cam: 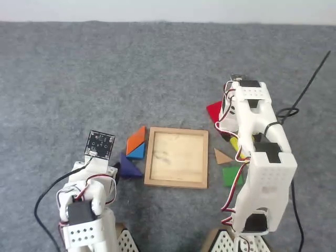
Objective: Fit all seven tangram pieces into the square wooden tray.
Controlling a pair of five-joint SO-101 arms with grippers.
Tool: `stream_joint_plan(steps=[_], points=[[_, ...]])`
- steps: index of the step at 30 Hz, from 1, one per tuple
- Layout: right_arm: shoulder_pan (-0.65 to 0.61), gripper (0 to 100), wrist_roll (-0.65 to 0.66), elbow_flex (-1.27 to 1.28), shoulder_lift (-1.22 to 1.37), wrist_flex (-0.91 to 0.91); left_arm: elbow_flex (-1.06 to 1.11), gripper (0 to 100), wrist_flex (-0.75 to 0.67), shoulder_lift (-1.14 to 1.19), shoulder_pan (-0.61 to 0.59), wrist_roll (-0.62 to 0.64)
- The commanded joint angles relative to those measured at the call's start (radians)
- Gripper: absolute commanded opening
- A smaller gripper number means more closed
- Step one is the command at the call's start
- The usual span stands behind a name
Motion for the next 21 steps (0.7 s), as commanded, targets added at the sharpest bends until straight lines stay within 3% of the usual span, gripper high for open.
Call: stream_joint_plan(steps=[1, 15, 21], points=[[-0.001, 32.5, 0.054, -0.002, 0.004, 0.024, -0.007, 23, 0.006, 0.003, 0.0, -0.009], [0.035, 31.8, 0.149, -0.044, 0.005, 0.088, -0.007, 23, 0.006, 0.003, 0.0, -0.009], [0.038, 18.0, 0.192, -0.048, 0.005, 0.088, -0.007, 23, 0.006, 0.003, 0.0, -0.009]])
